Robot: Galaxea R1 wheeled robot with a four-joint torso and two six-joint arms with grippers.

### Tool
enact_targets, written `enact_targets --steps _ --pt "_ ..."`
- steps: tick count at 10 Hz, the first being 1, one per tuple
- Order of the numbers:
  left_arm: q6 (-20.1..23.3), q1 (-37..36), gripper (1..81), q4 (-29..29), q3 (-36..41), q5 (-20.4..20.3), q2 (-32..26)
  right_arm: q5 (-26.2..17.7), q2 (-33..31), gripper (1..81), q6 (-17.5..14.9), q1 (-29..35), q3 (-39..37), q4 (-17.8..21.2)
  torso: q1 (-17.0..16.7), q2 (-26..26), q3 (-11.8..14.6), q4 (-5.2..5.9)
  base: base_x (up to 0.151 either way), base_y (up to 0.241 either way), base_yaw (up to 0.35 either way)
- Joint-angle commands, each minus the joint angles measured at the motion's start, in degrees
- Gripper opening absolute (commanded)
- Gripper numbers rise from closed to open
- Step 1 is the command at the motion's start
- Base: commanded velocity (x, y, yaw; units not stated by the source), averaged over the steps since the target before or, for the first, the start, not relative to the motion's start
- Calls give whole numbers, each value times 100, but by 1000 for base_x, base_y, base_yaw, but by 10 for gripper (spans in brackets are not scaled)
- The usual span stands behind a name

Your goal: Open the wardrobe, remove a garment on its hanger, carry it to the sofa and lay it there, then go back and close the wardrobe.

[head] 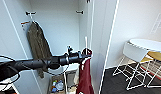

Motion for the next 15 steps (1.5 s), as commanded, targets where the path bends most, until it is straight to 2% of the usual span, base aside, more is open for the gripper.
enact_targets --steps 1,5,15 --pt "100 -1028 10 195 298 -399 -77 -322 -147 811 -15 72 129 -81 0 0 0 0 0 0 -204" --pt "100 -1036 10 195 448 -390 -271 -305 -165 811 -15 19 138 -73 0 0 0 0 0 0 -204" --pt "109 -957 10 327 544 -434 -245 -278 -130 811 -15 10 137 -29 0 0 0 0 0 0 -220"
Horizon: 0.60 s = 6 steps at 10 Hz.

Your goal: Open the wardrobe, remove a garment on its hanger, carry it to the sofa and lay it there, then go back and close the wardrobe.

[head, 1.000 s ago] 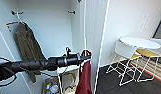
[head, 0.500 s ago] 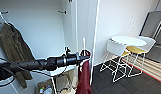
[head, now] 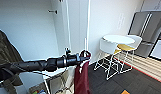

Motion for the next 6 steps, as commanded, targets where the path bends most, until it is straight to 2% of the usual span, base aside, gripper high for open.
enact_targets --steps 1,6 --pt "110 -1051 10 165 167 -560 25 -335 -64 811 -4 128 23 -4 0 0 0 0 0 0 -231" --pt "110 -998 10 183 184 -569 112 -327 -37 811 -4 146 58 -13 0 -2 0 0 0 0 -231"
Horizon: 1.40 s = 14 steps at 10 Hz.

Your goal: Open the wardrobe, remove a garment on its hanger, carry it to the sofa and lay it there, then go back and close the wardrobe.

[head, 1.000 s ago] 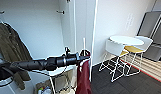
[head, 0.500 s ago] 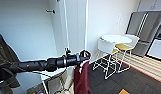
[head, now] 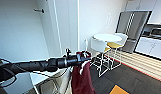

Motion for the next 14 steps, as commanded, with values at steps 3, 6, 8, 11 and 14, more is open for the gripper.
enact_targets --steps 3,6,8,11,14 --pt "130 -957 10 171 99 -569 108 -339 -42 811 -1 126 49 -4 0 0 0 0 0 0 -236" --pt "130 -922 10 171 21 -560 257 -208 -59 811 -1 91 49 -31 -3 -2 0 0 0 0 -241" --pt "148 -834 10 171 20 -569 320 -207 -51 811 -1 117 58 -22 -2 -2 0 0 0 0 -245" --pt "166 -834 10 171 20 -560 337 -225 -59 811 -1 126 32 -13 -2 -2 0 0 0 0 -245" --pt "148 -834 10 268 2 -490 477 -199 -59 811 -1 73 32 -31 -2 -2 0 0 0 0 -245"
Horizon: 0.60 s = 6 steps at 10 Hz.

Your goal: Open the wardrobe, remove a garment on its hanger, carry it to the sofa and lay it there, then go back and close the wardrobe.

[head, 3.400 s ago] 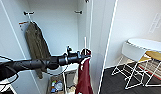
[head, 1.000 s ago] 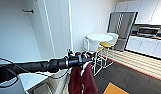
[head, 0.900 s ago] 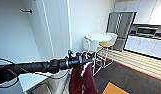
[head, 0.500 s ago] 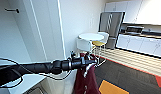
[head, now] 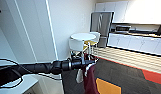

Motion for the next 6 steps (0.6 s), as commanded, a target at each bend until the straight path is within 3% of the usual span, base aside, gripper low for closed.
enact_targets --steps 1,6 --pt "72 -1057 10 223 78 -455 104 -330 -62 811 -4 98 21 -48 0 0 0 0 0 0 -245" --pt "73 -1057 10 293 351 -472 -80 -304 -62 811 -4 71 64 -48 0 0 0 0 0 0 -248"
